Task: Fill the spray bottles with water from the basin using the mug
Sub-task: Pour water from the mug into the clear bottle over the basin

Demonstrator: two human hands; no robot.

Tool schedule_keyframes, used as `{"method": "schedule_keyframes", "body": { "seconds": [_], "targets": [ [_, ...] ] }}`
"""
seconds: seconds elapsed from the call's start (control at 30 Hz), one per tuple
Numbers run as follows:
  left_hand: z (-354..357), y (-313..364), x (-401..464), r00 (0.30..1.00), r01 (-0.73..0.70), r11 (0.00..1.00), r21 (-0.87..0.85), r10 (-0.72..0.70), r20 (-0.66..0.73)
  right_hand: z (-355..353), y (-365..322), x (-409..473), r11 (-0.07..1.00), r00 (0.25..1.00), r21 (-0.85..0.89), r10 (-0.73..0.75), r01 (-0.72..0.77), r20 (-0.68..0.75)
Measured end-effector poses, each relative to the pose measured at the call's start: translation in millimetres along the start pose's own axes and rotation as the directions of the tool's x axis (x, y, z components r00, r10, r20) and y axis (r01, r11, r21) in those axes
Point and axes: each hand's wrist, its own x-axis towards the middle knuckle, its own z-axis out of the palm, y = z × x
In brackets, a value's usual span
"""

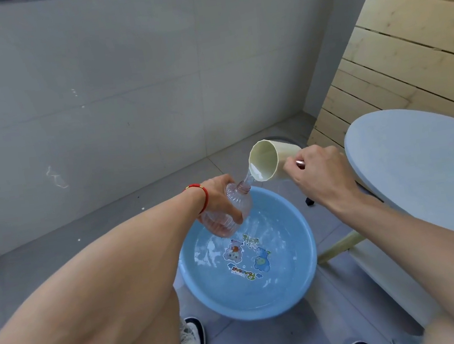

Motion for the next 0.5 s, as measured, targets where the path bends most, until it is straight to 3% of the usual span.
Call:
{"method": "schedule_keyframes", "body": {
  "seconds": [0.5],
  "targets": [
    [0.8, -1.7, 0.7, 0.999, -0.037, 0.998, 0.051, 0.037, -0.002, 6.7, 1.8, 2.1, 0.994, 0.995, -0.068, -0.089, 0.086, -0.047]
  ]
}}
